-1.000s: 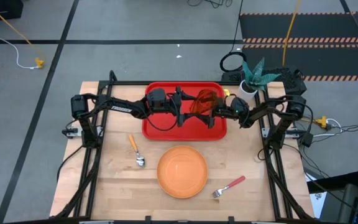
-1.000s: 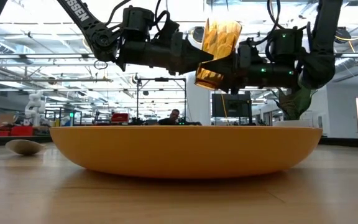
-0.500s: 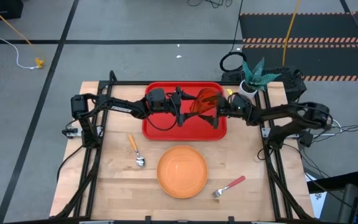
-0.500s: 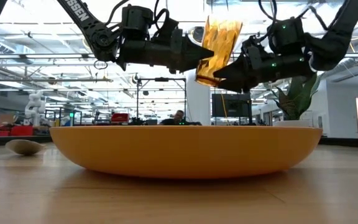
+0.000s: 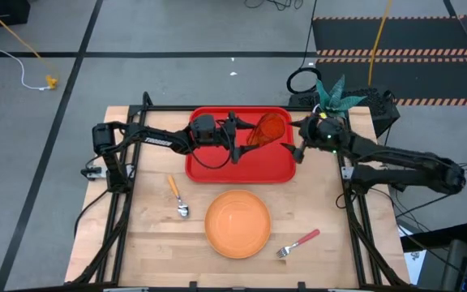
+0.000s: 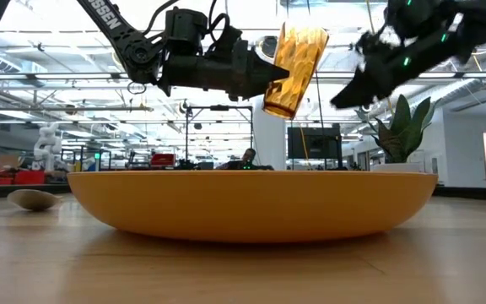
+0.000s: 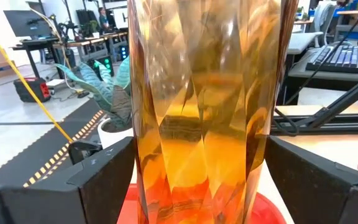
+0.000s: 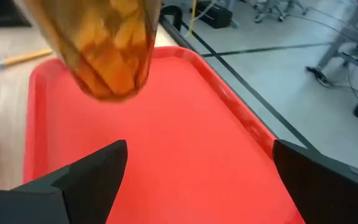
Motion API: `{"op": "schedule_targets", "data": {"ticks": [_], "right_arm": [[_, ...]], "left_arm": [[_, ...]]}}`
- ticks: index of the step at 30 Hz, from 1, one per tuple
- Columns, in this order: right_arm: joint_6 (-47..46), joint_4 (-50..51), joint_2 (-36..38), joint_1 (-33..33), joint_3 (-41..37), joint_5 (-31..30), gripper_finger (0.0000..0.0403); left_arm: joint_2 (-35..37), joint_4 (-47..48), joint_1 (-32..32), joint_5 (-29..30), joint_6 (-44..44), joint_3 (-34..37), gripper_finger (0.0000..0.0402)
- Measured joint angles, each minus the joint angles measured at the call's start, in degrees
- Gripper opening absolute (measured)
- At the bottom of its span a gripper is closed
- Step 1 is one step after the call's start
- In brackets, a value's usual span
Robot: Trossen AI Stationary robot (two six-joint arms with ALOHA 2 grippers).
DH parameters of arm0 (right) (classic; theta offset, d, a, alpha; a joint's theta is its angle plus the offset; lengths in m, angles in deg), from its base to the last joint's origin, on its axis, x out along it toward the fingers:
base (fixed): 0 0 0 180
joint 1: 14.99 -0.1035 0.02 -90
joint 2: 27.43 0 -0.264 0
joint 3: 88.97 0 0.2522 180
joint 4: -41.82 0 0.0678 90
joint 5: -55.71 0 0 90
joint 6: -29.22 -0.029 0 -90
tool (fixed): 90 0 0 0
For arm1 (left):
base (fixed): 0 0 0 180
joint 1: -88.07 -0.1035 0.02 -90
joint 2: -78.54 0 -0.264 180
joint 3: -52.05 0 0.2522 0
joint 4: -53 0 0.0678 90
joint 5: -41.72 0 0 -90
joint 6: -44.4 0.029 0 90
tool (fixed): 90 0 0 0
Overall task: Pick and place plate/cup/fork/spoon on tray
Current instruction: Put the brown cup on the red serving tray
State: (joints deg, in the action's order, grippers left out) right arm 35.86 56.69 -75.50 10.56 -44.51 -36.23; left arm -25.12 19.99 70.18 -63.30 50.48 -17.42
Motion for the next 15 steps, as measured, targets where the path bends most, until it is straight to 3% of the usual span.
{"op": "schedule_targets", "data": {"ticks": [4,10,15], "right_arm": [[-2.6,12.0,3.7,-5.6,8.3,-3.0,0.0391],[-0.5,23.9,1.8,-17.0,20.8,-19.3,0.0391],[3.9,26.7,-5.5,-22.7,30.3,-20.9,0.0391]], "left_arm": [[-0.5,0.0,-0.5,0.1,-0.1,0.0,0.0347],[-1.6,0.4,-0.8,0.1,-0.4,0.0,0.0315],[-1.5,0.0,-0.7,0.1,-0.1,0.0,0.0311]]}}
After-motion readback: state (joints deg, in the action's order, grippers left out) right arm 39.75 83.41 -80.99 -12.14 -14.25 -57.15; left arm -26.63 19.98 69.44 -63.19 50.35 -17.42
